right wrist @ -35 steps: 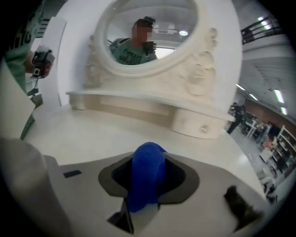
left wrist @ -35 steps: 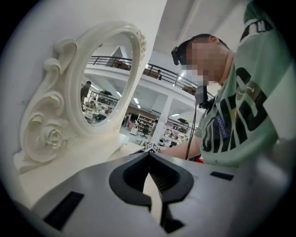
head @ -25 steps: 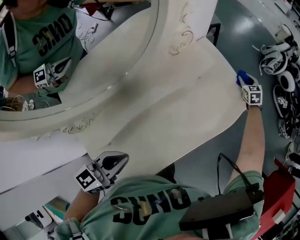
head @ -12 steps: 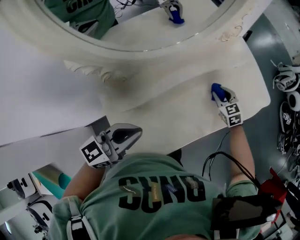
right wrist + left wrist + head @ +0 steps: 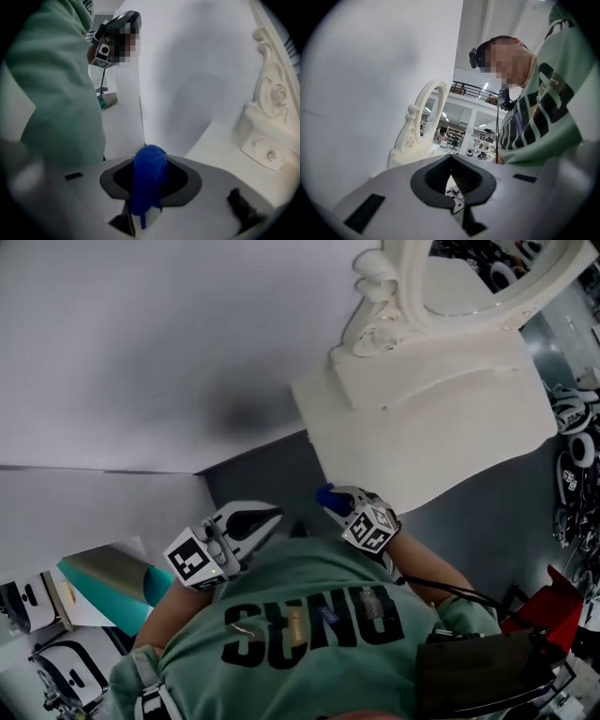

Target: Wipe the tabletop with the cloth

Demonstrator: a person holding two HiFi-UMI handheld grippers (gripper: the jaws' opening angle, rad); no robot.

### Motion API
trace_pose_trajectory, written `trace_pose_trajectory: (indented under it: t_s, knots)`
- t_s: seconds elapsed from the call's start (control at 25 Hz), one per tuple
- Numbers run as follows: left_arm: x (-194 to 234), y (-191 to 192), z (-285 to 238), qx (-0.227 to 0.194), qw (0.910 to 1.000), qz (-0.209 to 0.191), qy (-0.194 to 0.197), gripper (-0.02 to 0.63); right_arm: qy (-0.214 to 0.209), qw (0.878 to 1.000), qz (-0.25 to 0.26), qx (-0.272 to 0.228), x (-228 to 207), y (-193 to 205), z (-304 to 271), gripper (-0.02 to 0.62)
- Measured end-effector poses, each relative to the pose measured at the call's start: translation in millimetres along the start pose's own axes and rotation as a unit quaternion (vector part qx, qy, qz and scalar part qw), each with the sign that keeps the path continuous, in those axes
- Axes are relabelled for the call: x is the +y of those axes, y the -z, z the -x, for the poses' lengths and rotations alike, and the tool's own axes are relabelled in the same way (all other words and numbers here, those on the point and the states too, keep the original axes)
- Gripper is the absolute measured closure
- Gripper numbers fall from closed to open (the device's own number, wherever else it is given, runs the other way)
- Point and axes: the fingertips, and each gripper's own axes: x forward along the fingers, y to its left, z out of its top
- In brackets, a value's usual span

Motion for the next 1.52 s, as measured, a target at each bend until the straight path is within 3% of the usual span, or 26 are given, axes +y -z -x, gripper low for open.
trace_pose_trajectory:
  t_s: [0.2, 0.44, 0.6, 0.76, 0.88, 1.0, 1.12, 1.24, 1.32, 1.44, 1.52]
  knots:
    - [10.9, 3.4, 42.8, -0.013, 0.9999, 0.009, 0.0, 0.597, 0.006, 0.999, 0.018, 0.046, 13.4, 13.5, -26.7, 0.468]
    - [7.8, -1.9, -21.8, 0.006, 0.9989, 0.0, 0.047, 0.598, 0.041, 0.999, -0.012, 0.027, -35.9, 34.2, 1.4, 0.468]
    - [-2.7, 0.4, -124.9, 0.035, 0.9971, 0.004, 0.067, 0.598, 0.111, 0.992, -0.063, 0.004, -144.3, 110.4, 95.4, 0.468]
    - [-1.0, 5.3, -241.7, 0.079, 0.9946, 0.021, 0.063, 0.598, 0.157, 0.984, -0.082, -0.011, -272.5, 207.3, 217.6, 0.468]
    - [1.6, 3.4, -321.8, 0.101, 0.9929, 0.038, 0.05, 0.597, 0.2, 0.975, -0.092, 0.013, -372.6, 285.4, 311.1, 0.468]
    - [2.1, 5.0, -385.2, 0.123, 0.9899, 0.05, 0.049, 0.598, 0.275, 0.95, -0.131, 0.068, -482.9, 373.9, 410.8, 0.468]
    - [3.1, 6.6, -424.7, 0.15, 0.9861, 0.052, 0.049, 0.597, 0.352, 0.907, -0.208, 0.101, -571.5, 459.3, 503.7, 0.468]
    - [6.9, 6.9, -447.9, 0.16, 0.985, 0.047, 0.044, 0.597, 0.417, 0.862, -0.257, 0.128, -625.5, 525.0, 581.5, 0.468]
    - [8.6, 6.6, -452.0, 0.162, 0.9847, 0.05, 0.041, 0.597, 0.446, 0.839, -0.28, 0.137, -641.4, 549.7, 612.5, 0.468]
    - [7.0, 5.9, -444.6, 0.163, 0.9846, 0.05, 0.041, 0.597, 0.459, 0.821, -0.304, 0.148, -639.4, 557.7, 622.3, 0.468]
    - [3.0, 3.6, -434.8, 0.149, 0.9865, 0.05, 0.046, 0.597, 0.454, 0.827, -0.293, 0.154, -628.2, 540.3, 611.7, 0.468]
